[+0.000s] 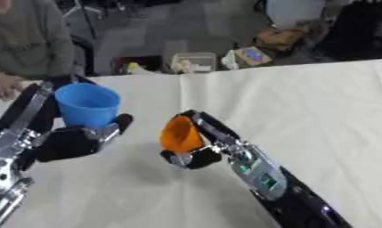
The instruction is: Pour the contents of one cup into another cup.
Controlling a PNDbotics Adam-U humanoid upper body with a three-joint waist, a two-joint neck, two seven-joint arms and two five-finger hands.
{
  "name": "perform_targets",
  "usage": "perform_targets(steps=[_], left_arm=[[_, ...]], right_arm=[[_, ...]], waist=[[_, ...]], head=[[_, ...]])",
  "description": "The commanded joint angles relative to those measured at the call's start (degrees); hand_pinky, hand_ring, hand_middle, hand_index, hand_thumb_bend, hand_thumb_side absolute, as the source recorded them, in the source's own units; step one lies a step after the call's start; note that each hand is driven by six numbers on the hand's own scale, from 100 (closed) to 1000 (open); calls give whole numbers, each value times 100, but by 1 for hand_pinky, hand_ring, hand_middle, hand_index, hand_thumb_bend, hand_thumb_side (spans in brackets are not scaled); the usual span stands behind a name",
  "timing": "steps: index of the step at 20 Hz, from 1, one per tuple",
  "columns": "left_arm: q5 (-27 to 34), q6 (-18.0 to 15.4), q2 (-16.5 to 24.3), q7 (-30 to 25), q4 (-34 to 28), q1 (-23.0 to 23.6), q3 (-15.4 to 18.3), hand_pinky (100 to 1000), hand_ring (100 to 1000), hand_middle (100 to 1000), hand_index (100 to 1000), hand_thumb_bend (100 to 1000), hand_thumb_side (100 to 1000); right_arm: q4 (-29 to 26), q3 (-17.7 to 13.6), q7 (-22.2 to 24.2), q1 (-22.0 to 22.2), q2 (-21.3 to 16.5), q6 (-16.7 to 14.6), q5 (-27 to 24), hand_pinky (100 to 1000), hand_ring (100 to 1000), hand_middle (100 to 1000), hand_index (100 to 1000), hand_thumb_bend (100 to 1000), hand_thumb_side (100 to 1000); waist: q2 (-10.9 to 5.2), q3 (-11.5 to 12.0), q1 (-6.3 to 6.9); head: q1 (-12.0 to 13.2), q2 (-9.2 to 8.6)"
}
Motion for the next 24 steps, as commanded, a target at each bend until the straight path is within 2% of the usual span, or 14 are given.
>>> perform_targets(steps=[1,2,3,12,24], left_arm=[[-24,131,243,-137,-130,-141,8,217,195,162,371,475,100],[-50,151,261,-183,-129,-159,-5,217,195,162,372,478,100],[-84,172,277,-237,-121,-177,-23,217,195,162,373,470,100],[-580,337,300,-899,237,-351,-253,218,198,167,382,448,100],[-1682,422,119,-1912,588,-718,-432,217,200,173,396,426,100]], right_arm=[[-320,106,164,-82,-44,49,-217,360,393,318,587,251,100],[-385,148,219,-88,-53,63,-260,360,393,317,587,281,100],[-447,190,273,-93,-59,75,-301,360,393,317,587,250,100],[-808,377,586,-120,-100,214,-587,361,394,318,587,248,100],[-827,416,656,-125,-72,271,-658,361,394,318,587,242,100]], waist=[[-118,-8,-7],[-121,-16,-7],[-124,-22,-7],[-142,-76,-2],[-155,-86,17]], head=[[-3,-71],[-2,-73],[-1,-78],[0,-92],[8,-99]])
